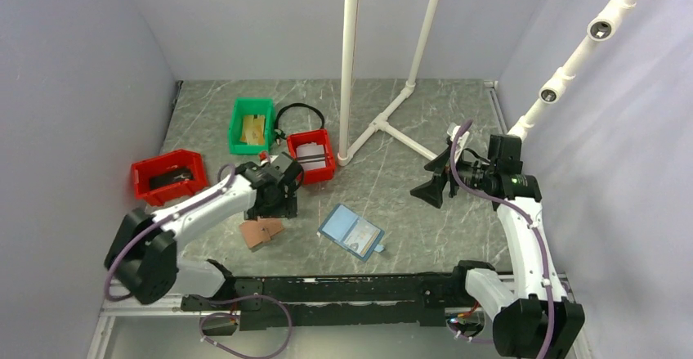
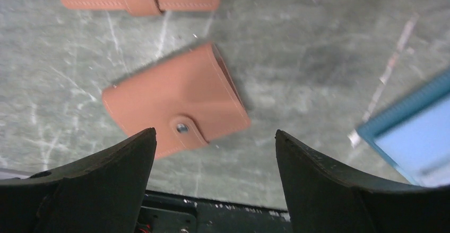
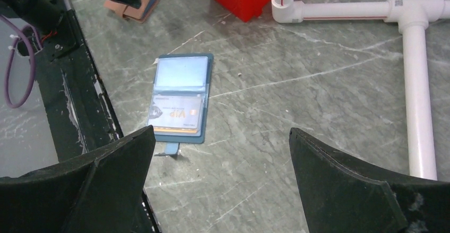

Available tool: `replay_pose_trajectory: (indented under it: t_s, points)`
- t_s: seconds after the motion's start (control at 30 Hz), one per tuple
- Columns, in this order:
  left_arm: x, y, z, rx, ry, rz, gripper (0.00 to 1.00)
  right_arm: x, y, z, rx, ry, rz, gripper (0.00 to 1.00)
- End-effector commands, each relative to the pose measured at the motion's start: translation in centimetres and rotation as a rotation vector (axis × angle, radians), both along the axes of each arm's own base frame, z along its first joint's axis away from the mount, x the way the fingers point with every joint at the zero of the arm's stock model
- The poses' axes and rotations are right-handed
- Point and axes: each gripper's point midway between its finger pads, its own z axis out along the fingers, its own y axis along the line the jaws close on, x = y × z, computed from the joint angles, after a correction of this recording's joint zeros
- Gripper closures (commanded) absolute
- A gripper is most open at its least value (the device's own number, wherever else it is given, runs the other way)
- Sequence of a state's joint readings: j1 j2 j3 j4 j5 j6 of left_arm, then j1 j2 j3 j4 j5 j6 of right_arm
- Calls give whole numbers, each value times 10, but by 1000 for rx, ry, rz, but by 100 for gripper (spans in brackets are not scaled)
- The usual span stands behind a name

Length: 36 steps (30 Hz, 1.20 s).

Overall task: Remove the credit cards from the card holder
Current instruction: Pick up the card holder from the center of the board.

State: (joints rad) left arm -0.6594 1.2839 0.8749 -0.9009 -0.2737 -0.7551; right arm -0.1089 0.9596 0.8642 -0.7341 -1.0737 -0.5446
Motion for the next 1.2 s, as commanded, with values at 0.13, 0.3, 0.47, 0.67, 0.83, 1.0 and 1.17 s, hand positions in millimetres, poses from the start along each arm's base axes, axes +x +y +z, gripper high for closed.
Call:
replay_pose_trajectory:
  t_s: [0.13,0.3,0.47,0.67,0.83,1.0,1.17]
  points:
    - [34,9,-14,222,-43,24,23,3,6,9,-19,-85,40,0]
    - [31,3,-33,247,0,18,31,4,6,6,-30,-78,37,0]
    - [22,21,-45,387,76,82,42,4,7,5,-28,-68,44,0]
    - [14,17,-61,392,121,81,75,4,8,3,-31,-61,48,0]
    - [17,6,-46,324,78,78,100,2,10,1,-40,-54,64,0]
    - [18,-55,-16,22,6,5,100,-14,30,-16,-110,-92,211,0]
    - [14,-104,2,-273,-7,0,100,-36,60,-60,-276,-284,447,1]
